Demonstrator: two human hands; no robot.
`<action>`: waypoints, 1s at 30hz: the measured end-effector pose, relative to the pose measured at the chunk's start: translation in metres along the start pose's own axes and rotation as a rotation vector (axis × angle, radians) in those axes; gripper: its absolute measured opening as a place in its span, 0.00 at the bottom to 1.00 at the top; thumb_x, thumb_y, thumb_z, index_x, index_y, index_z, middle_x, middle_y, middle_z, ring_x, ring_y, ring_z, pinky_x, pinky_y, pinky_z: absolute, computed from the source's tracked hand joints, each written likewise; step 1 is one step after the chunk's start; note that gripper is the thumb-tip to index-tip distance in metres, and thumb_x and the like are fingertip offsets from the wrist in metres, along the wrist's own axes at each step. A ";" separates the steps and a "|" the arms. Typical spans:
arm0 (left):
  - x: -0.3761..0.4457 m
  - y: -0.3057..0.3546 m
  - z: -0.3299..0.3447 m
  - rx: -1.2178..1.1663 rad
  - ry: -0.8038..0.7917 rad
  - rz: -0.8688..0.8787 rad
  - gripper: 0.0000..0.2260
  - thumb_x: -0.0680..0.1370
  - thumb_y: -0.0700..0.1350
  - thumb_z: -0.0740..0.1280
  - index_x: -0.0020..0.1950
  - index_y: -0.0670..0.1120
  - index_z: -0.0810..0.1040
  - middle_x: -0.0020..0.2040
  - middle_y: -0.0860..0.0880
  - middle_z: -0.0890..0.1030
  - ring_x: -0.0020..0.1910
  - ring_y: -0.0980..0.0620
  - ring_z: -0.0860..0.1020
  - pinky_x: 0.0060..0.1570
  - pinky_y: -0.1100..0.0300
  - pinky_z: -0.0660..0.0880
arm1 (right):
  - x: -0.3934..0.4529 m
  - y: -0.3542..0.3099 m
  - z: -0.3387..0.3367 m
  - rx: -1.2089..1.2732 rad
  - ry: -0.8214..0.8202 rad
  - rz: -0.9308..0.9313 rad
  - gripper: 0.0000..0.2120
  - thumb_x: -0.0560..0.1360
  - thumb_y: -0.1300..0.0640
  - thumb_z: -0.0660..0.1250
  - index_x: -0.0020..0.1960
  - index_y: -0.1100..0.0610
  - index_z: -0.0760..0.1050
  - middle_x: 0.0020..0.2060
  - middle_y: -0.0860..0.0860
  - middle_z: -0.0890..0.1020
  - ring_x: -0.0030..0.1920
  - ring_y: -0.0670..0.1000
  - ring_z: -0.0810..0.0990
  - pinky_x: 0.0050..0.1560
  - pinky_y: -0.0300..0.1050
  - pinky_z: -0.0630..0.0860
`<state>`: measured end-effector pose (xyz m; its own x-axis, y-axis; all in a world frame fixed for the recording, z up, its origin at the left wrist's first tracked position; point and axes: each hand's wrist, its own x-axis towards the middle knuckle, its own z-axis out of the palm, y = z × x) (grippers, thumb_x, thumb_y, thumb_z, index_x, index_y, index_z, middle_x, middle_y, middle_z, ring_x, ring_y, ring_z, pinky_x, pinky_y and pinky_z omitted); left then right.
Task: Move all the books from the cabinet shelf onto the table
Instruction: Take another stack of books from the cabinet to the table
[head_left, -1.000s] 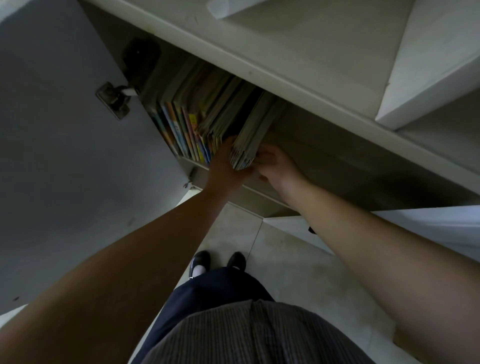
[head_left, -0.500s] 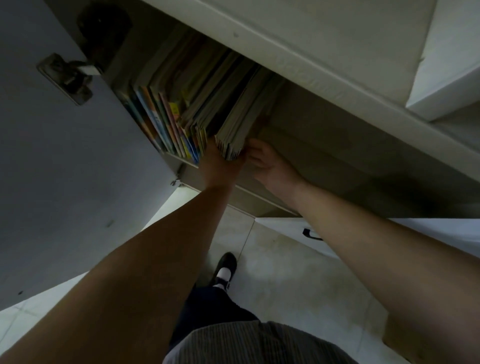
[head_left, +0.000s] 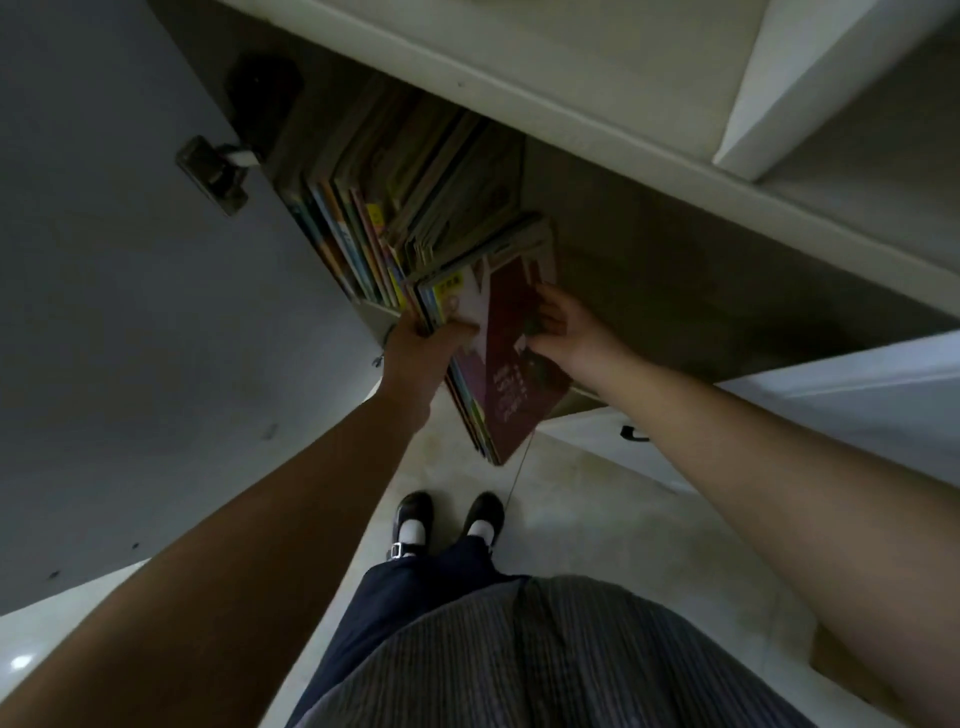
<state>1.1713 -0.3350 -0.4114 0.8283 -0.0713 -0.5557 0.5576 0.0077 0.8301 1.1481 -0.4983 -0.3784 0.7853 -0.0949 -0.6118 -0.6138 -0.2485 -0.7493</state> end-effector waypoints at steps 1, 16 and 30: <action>-0.008 -0.002 -0.007 -0.005 -0.031 -0.032 0.09 0.72 0.37 0.71 0.45 0.50 0.79 0.38 0.54 0.84 0.37 0.54 0.83 0.43 0.56 0.80 | -0.004 0.004 -0.002 -0.010 0.019 0.015 0.34 0.75 0.64 0.66 0.76 0.54 0.54 0.72 0.55 0.66 0.71 0.55 0.66 0.65 0.45 0.67; -0.086 0.015 -0.084 -0.042 -0.405 -0.193 0.09 0.70 0.44 0.66 0.50 0.47 0.79 0.40 0.49 0.86 0.37 0.50 0.84 0.36 0.60 0.80 | -0.119 0.072 0.011 0.409 0.079 0.271 0.51 0.57 0.35 0.75 0.74 0.48 0.58 0.65 0.51 0.75 0.64 0.54 0.75 0.67 0.56 0.69; -0.128 -0.009 -0.128 0.198 -0.635 -0.399 0.11 0.77 0.46 0.64 0.56 0.44 0.79 0.42 0.45 0.85 0.38 0.48 0.83 0.39 0.56 0.80 | -0.243 0.099 0.160 0.697 0.406 0.289 0.29 0.70 0.44 0.71 0.67 0.56 0.71 0.53 0.56 0.83 0.51 0.57 0.83 0.58 0.57 0.78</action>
<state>1.0674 -0.1981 -0.3533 0.3433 -0.5898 -0.7309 0.7376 -0.3125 0.5986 0.8837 -0.3460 -0.3442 0.4771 -0.4340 -0.7642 -0.5996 0.4750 -0.6441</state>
